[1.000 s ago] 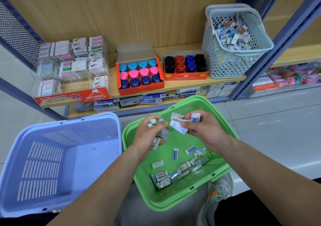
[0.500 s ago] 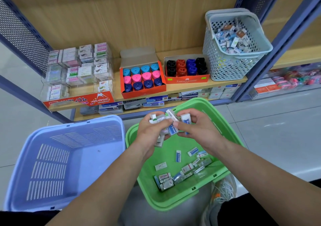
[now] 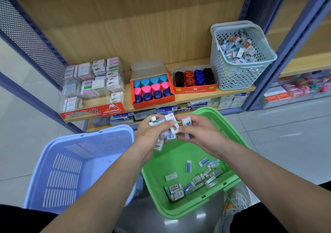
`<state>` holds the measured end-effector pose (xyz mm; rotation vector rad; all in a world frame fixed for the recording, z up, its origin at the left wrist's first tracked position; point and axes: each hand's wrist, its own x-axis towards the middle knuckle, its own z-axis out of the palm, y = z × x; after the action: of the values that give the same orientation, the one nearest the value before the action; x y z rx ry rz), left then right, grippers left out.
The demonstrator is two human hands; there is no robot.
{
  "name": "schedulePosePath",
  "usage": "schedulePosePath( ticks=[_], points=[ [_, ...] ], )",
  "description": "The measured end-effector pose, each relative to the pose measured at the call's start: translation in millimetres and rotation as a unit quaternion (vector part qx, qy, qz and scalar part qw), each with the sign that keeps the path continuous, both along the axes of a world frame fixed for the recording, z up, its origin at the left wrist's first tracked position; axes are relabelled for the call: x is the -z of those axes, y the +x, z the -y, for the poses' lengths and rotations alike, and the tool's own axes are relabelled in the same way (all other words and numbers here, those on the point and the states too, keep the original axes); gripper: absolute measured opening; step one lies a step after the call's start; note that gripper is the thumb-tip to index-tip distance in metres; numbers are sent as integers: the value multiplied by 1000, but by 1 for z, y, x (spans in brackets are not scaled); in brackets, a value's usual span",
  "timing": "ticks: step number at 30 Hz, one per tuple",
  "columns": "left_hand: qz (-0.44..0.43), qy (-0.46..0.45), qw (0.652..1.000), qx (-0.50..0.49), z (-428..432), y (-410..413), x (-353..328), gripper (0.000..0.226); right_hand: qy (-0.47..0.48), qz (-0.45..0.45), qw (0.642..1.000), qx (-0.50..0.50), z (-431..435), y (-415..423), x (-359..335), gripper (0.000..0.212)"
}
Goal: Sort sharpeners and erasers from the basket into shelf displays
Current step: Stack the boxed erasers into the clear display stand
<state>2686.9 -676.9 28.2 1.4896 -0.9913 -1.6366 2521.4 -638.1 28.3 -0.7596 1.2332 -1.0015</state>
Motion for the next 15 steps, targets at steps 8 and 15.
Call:
schedulePosePath(
  ticks=[8,15],
  points=[
    [82,-77,994,-3,-11,62,-67,29,-65,-40,997,-33,12,50,-46,10],
    [111,-125,985,-51,-14,137,-107,31,-97,-91,991,-25,46,108,-71,13]
  ],
)
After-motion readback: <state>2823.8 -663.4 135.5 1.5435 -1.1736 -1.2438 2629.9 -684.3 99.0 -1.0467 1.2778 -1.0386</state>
